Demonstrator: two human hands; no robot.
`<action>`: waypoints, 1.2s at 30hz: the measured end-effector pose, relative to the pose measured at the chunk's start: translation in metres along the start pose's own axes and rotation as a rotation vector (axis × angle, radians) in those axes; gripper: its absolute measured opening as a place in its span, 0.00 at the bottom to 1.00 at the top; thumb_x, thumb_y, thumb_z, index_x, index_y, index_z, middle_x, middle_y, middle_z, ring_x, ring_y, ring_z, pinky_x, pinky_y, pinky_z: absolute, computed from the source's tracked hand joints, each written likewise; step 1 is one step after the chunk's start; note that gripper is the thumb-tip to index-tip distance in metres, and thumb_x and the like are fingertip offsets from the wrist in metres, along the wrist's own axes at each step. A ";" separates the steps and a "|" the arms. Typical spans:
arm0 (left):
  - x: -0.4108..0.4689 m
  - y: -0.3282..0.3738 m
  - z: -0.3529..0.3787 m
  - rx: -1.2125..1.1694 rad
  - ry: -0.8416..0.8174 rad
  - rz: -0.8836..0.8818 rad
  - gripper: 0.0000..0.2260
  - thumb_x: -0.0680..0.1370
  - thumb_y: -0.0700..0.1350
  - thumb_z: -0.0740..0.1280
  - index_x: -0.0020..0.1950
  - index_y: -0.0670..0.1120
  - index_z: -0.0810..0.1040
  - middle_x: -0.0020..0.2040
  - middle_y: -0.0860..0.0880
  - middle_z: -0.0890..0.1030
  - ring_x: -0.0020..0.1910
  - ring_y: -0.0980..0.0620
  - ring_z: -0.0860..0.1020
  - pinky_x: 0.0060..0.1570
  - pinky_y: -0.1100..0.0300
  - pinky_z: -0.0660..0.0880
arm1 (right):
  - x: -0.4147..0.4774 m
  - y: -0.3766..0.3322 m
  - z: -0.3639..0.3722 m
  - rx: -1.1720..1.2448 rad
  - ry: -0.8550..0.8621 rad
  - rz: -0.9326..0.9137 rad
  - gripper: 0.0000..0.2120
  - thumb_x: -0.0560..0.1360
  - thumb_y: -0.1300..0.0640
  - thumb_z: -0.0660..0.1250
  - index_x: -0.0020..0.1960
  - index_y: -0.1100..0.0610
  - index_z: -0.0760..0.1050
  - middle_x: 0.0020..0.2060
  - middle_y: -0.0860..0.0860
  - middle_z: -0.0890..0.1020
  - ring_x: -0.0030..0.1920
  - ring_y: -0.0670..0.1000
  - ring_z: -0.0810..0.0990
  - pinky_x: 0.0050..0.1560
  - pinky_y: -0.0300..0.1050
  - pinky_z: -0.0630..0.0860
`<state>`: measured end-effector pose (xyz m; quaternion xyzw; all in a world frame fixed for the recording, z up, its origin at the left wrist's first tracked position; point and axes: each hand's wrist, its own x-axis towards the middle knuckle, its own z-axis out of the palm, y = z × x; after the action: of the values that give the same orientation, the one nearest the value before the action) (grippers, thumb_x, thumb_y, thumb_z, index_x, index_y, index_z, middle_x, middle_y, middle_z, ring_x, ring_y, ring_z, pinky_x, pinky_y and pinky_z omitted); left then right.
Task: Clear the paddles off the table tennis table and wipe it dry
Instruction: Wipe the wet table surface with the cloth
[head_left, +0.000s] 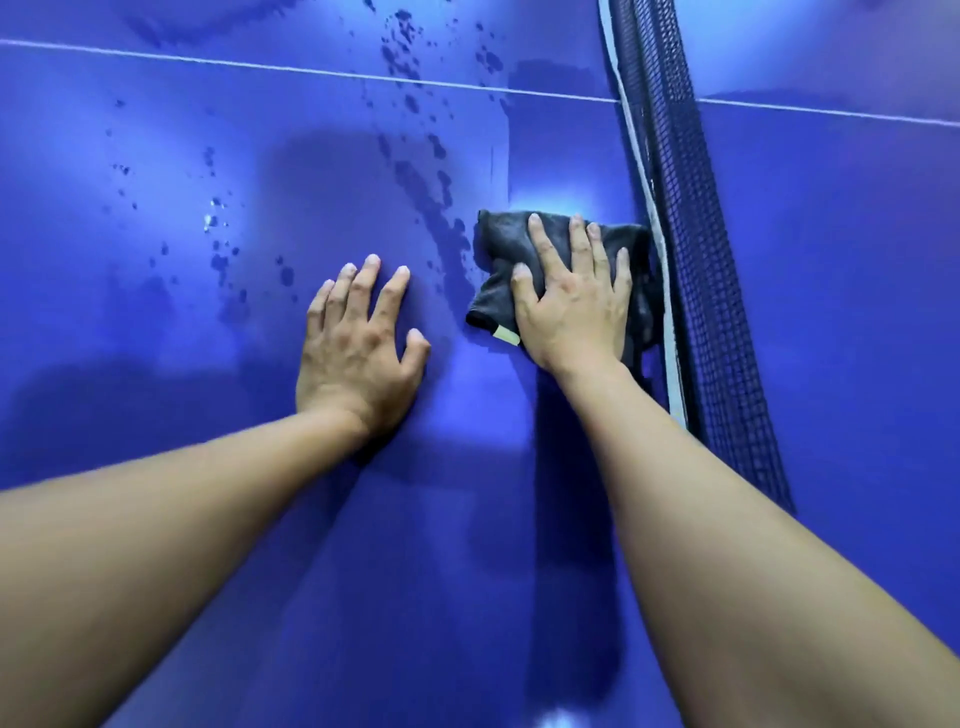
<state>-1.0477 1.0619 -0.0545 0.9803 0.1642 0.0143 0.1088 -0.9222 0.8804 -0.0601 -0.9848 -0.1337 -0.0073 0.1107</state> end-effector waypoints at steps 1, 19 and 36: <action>0.000 0.000 0.002 0.008 0.008 0.008 0.32 0.78 0.57 0.50 0.81 0.50 0.61 0.82 0.44 0.58 0.81 0.43 0.55 0.80 0.48 0.47 | -0.015 -0.001 -0.001 0.002 -0.001 0.005 0.28 0.83 0.38 0.49 0.82 0.39 0.53 0.83 0.55 0.55 0.83 0.52 0.48 0.81 0.59 0.40; -0.275 0.020 0.007 -0.031 0.099 0.101 0.27 0.79 0.52 0.55 0.75 0.42 0.70 0.75 0.38 0.69 0.72 0.34 0.69 0.72 0.42 0.61 | -0.357 0.020 -0.022 0.085 0.008 -0.084 0.32 0.79 0.38 0.52 0.82 0.41 0.57 0.83 0.53 0.56 0.83 0.52 0.50 0.81 0.60 0.43; -0.352 0.014 0.011 -0.075 0.154 -0.002 0.26 0.82 0.53 0.50 0.75 0.44 0.72 0.75 0.40 0.71 0.75 0.38 0.67 0.76 0.44 0.60 | -0.447 0.033 -0.018 -0.009 0.102 -0.099 0.30 0.81 0.39 0.51 0.82 0.45 0.59 0.81 0.55 0.61 0.82 0.54 0.56 0.79 0.64 0.50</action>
<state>-1.3754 0.9322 -0.0594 0.9714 0.1723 0.0956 0.1326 -1.3441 0.7284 -0.0694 -0.9758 -0.1765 -0.0634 0.1126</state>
